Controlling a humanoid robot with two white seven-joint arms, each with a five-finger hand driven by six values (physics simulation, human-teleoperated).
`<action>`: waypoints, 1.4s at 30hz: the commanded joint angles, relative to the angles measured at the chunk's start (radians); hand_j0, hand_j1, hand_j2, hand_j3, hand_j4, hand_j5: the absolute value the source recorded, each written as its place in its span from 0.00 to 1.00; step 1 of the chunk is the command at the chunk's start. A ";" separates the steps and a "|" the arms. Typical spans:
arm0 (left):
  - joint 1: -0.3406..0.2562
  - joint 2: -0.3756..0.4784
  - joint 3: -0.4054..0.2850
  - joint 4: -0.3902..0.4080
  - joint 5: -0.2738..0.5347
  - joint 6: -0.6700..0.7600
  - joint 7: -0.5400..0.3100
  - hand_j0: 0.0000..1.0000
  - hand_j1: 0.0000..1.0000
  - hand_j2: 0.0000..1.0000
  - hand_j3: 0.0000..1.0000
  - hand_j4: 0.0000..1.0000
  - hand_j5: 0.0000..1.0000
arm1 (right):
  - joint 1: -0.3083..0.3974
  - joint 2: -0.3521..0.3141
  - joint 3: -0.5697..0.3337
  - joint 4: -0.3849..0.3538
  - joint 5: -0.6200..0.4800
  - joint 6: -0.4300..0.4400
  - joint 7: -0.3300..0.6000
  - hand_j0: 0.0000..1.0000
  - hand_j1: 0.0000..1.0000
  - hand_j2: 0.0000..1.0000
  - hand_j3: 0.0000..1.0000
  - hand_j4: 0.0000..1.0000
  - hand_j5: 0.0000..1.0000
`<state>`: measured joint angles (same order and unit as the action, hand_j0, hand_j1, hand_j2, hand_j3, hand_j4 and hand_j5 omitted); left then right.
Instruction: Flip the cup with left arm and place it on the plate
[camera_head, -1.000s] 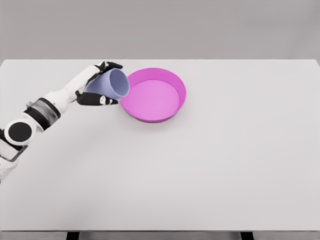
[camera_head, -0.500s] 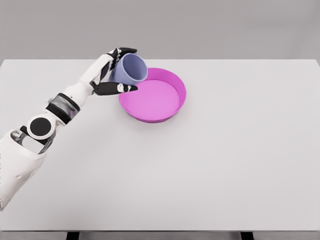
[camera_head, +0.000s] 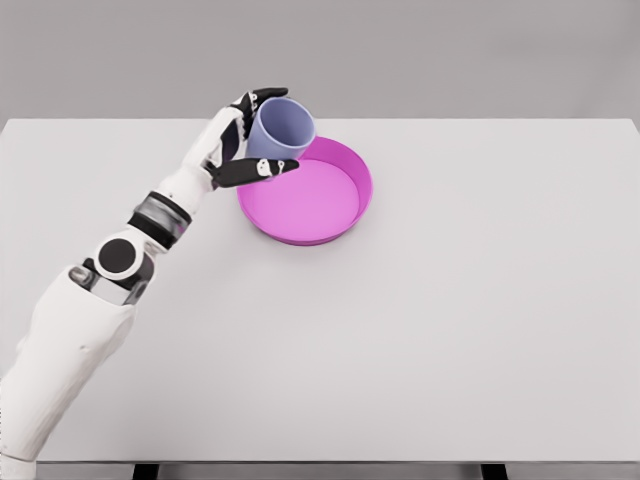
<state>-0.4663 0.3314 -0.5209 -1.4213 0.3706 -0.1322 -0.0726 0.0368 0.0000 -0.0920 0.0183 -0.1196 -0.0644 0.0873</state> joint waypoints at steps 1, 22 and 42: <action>-0.002 -0.026 0.002 0.062 0.013 -0.044 -0.001 0.78 0.78 0.78 0.78 0.78 0.78 | 0.000 0.000 0.000 0.000 0.000 0.000 0.000 1.00 1.00 1.00 1.00 1.00 1.00; -0.012 -0.141 -0.002 0.239 0.083 -0.149 -0.006 0.78 0.78 0.78 0.78 0.78 0.78 | 0.000 0.000 0.000 0.000 0.000 0.000 0.000 1.00 1.00 1.00 1.00 1.00 1.00; -0.005 -0.169 0.005 0.266 0.220 -0.158 -0.004 0.81 0.81 0.81 0.81 0.81 0.81 | 0.000 0.000 0.000 0.000 0.000 0.000 0.000 1.00 1.00 1.00 1.00 1.00 1.00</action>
<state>-0.4709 0.1663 -0.5182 -1.1549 0.5825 -0.2895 -0.0766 0.0368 0.0000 -0.0920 0.0184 -0.1196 -0.0644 0.0873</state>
